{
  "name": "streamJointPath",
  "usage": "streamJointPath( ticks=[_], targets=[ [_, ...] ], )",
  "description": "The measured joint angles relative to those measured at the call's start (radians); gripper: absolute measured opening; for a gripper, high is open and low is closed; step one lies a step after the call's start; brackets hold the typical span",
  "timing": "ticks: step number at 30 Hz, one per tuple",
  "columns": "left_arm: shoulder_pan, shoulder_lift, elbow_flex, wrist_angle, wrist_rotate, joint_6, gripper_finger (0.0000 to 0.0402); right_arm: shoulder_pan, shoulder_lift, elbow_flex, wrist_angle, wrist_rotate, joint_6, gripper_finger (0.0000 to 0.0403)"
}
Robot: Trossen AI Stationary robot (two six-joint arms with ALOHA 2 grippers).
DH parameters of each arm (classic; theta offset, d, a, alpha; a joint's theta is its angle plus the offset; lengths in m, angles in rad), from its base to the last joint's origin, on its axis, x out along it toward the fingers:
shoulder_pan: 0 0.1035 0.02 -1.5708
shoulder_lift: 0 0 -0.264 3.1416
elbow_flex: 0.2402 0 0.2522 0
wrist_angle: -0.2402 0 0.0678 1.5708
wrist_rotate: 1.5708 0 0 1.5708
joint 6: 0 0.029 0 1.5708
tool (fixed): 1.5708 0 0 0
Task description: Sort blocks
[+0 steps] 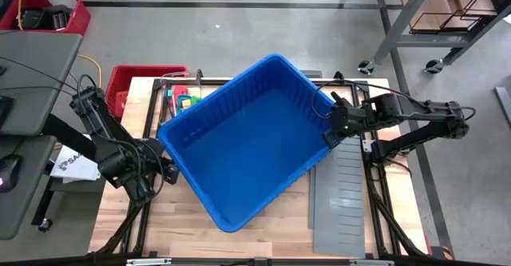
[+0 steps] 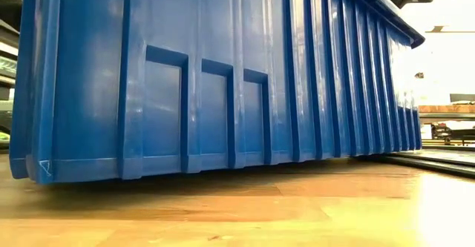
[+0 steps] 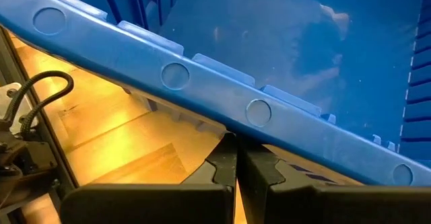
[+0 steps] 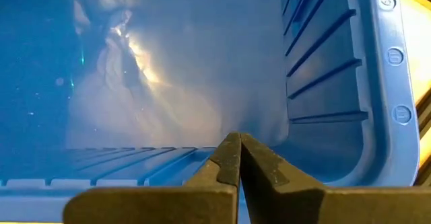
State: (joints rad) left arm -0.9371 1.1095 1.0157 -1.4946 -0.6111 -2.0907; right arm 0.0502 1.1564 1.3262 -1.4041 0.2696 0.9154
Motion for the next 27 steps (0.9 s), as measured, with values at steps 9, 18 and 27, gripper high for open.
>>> streamJointPath(
  ticks=[9,18,27],
  targets=[
    [0.000,0.002,0.000,0.075,0.000,0.066,0.0000,-0.019,0.000,0.000,-0.031,0.010,-0.026,0.0000],
    [0.000,0.109,-0.021,0.229,-0.007,0.089,0.0000,-0.031,0.000,0.000,-0.090,0.008,-0.022,0.0000],
    [0.039,0.242,-0.024,0.208,-0.005,0.027,0.0000,-0.008,0.008,0.000,-0.096,-0.064,0.040,0.0000]
  ],
)
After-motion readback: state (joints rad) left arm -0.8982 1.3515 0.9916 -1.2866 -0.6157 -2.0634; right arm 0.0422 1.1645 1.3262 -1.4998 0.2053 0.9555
